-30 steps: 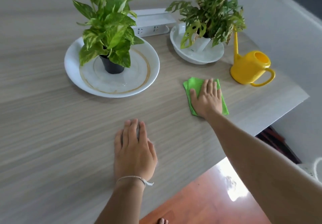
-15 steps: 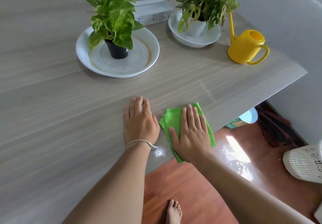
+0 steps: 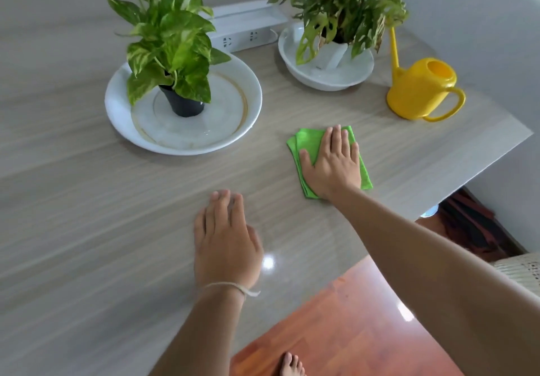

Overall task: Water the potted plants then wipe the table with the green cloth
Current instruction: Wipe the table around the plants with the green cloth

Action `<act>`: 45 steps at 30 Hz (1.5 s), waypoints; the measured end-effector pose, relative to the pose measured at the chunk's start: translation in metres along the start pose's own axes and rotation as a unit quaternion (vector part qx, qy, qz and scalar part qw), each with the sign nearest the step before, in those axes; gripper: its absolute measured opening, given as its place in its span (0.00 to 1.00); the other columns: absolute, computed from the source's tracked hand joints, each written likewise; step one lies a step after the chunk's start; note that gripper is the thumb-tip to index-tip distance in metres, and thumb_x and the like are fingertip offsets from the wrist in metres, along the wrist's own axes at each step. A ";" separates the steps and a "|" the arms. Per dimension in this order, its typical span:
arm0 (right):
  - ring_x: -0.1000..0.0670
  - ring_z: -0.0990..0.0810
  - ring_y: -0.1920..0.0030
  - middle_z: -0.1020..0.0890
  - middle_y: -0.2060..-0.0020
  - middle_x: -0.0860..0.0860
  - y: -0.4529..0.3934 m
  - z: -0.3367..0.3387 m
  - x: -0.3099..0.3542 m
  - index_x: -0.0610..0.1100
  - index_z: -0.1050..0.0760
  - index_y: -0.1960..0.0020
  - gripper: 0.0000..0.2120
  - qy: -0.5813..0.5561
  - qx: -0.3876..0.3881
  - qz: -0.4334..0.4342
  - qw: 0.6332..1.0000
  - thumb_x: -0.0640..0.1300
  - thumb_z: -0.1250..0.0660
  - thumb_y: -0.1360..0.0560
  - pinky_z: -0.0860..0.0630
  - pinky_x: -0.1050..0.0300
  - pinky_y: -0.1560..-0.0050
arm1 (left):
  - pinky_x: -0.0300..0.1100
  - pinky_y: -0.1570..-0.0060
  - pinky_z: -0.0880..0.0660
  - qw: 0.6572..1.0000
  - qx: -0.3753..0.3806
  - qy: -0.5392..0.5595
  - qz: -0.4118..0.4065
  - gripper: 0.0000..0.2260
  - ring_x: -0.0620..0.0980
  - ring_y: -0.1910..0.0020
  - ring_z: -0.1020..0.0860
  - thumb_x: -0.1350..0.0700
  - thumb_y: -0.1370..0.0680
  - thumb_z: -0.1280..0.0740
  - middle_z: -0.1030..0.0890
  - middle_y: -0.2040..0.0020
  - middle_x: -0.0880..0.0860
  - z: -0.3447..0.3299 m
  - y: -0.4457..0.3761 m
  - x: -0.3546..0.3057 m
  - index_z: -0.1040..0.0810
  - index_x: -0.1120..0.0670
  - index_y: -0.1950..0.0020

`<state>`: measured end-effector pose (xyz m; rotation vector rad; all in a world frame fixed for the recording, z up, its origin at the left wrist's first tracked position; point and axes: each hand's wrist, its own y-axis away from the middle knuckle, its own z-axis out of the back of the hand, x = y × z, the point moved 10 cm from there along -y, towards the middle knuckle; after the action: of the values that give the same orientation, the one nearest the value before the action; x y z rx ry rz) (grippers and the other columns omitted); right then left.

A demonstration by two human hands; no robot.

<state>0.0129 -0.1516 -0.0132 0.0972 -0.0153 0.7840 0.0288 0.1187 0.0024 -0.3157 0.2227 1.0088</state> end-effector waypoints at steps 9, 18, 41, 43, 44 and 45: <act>0.43 0.58 0.18 0.54 0.18 0.41 -0.072 0.002 0.013 0.38 0.58 0.18 0.44 -0.006 0.005 -0.004 1.000 0.67 0.58 0.22 0.59 0.42 0.20 | 0.61 0.31 0.33 1.000 -0.025 -0.004 -0.005 0.23 0.63 0.27 0.31 0.55 0.23 0.45 0.27 0.28 0.61 -0.003 -0.001 0.004 0.26 0.58 0.29; 0.44 0.57 0.18 0.53 0.18 0.42 -0.009 -0.001 0.018 0.38 0.56 0.18 0.42 -0.014 0.003 0.037 0.999 0.67 0.58 0.21 0.58 0.42 0.20 | 0.61 0.29 0.34 0.999 -0.039 -0.006 -0.012 0.23 0.63 0.26 0.31 0.56 0.23 0.44 0.27 0.28 0.62 -0.003 -0.002 0.003 0.25 0.59 0.29; 0.44 0.52 0.18 0.47 0.18 0.43 0.083 0.005 -0.081 0.39 0.49 0.18 0.44 -0.020 -0.030 -0.046 0.998 0.69 0.56 0.23 0.54 0.43 0.20 | 0.64 0.33 0.31 0.998 -0.031 0.042 -0.022 0.22 0.66 0.28 0.30 0.57 0.23 0.43 0.26 0.30 0.64 0.000 0.000 0.005 0.25 0.61 0.32; 0.45 0.54 0.18 0.49 0.18 0.43 0.051 0.008 -0.111 0.40 0.52 0.18 0.44 -0.010 -0.022 -0.067 0.997 0.69 0.58 0.23 0.55 0.44 0.20 | 0.65 0.33 0.31 0.998 -0.035 0.040 -0.021 0.22 0.66 0.28 0.30 0.57 0.23 0.43 0.26 0.30 0.64 0.000 -0.001 0.003 0.25 0.62 0.32; 0.45 0.55 0.18 0.50 0.17 0.44 0.035 0.009 -0.125 0.40 0.53 0.18 0.44 -0.008 -0.017 -0.071 0.997 0.70 0.59 0.23 0.56 0.44 0.20 | 0.65 0.33 0.31 0.998 -0.034 0.039 -0.020 0.22 0.65 0.28 0.30 0.58 0.23 0.44 0.26 0.30 0.64 0.000 0.000 0.002 0.25 0.62 0.31; 0.45 0.56 0.18 0.51 0.17 0.44 0.019 0.010 -0.135 0.41 0.54 0.18 0.44 -0.007 -0.012 -0.071 0.997 0.70 0.59 0.22 0.56 0.44 0.20 | 0.65 0.33 0.32 0.999 -0.031 0.035 -0.018 0.22 0.65 0.28 0.30 0.58 0.23 0.44 0.26 0.30 0.64 -0.001 0.000 0.002 0.25 0.62 0.31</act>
<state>-0.0961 -0.2343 -0.0083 0.0797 -0.0315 0.6407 0.0292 0.1198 0.0005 -0.4114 0.2483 0.9721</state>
